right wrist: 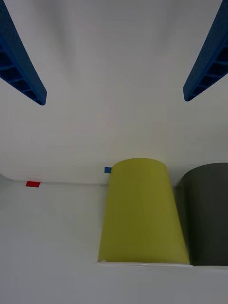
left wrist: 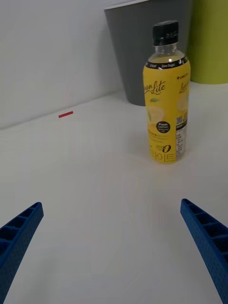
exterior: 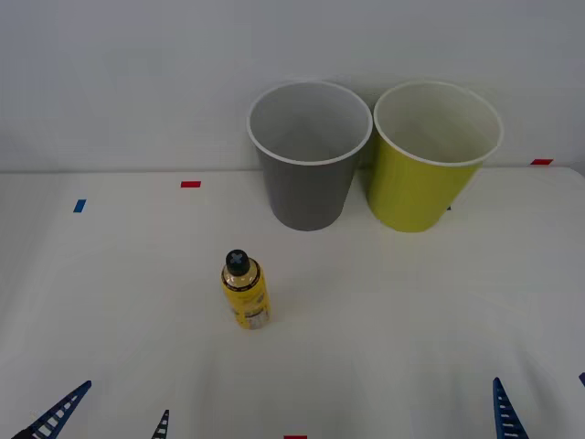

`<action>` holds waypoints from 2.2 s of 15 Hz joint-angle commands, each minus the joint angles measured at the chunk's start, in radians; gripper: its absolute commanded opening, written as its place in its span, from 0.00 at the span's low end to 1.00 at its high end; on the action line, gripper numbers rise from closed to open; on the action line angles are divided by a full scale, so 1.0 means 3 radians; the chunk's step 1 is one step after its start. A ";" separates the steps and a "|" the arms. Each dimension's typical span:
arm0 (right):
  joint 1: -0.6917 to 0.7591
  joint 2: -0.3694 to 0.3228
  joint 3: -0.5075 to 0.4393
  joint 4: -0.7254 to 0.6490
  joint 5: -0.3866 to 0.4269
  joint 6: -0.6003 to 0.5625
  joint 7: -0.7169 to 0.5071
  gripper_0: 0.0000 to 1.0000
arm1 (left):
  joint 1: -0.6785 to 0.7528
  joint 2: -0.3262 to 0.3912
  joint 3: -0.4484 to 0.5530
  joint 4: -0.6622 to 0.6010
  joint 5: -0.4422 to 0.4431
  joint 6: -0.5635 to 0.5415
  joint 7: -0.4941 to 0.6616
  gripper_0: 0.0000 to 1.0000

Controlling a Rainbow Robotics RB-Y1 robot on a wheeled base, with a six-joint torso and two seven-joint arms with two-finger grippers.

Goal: Put cans in the gray bin and PET bottles in the light green bin.

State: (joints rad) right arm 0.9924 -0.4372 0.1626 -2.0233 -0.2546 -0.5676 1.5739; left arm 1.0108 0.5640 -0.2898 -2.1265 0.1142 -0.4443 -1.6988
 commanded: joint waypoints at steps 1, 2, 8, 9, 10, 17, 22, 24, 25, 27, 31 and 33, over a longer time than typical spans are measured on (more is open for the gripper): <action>0.0000 0.0000 0.0000 0.0000 0.0000 0.0000 0.0000 1.00 | -0.0419 0.0401 -0.0195 0.0150 0.0064 -0.0002 0.0023 1.00; 0.0000 0.0000 0.0000 0.0000 0.0000 0.0000 0.0000 1.00 | -0.0537 0.0518 -0.0251 0.0160 0.0095 -0.0002 0.0033 1.00; 0.0000 0.0000 0.0000 0.0000 0.0000 0.0000 0.0000 1.00 | -0.1089 0.0907 -0.0532 0.0160 0.0284 0.0172 0.0151 1.00; 0.0000 0.0000 0.0000 0.0000 0.0000 0.0000 0.0000 1.00 | -0.1227 0.0973 -0.0609 0.0185 0.0305 0.0192 0.0161 1.00; 0.0000 0.0000 0.0000 0.0000 0.0000 0.0000 0.0000 1.00 | -0.1401 0.1029 -0.0691 0.0272 0.0325 0.0192 0.0171 1.00; 0.0000 0.0000 0.0000 0.0000 0.0000 0.0000 0.0000 1.00 | -0.2316 0.1060 -0.1212 0.0661 0.0770 0.0192 0.0161 1.00; 0.0000 0.0000 0.0000 0.0000 0.0000 0.0000 0.0000 1.00 | -0.2597 0.0902 -0.1289 0.0748 0.0857 0.0341 0.0156 1.00; 0.0000 0.0000 0.0000 0.0000 0.0000 0.0000 0.0000 1.00 | -0.2628 0.0876 -0.1268 0.0748 0.0918 0.0377 0.0151 1.00; 0.0000 0.0000 0.0000 0.0000 0.0000 0.0000 0.0000 1.00 | -0.2659 0.0866 -0.1258 0.0748 0.0944 0.0392 0.0151 1.00; 0.0000 0.0000 0.0000 0.0000 0.0000 0.0000 0.0000 1.00 | -0.2715 0.0804 -0.1212 0.0748 0.0959 0.0479 0.0166 1.00; 0.0000 0.0000 0.0000 0.0000 0.0000 0.0000 0.0000 1.00 | -0.2756 0.0569 -0.1151 0.0748 0.0969 0.0673 0.0151 1.00; 0.0000 0.0000 0.0000 0.0000 0.0000 0.0000 0.0000 1.00 | -0.2817 0.0533 -0.1110 0.0748 0.0969 0.0750 0.0156 1.00</action>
State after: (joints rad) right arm 0.9925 -0.4372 0.1626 -2.0233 -0.2547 -0.5675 1.5739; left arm 0.1749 0.7284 -0.6280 -1.9020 0.4046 -0.2274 -1.6532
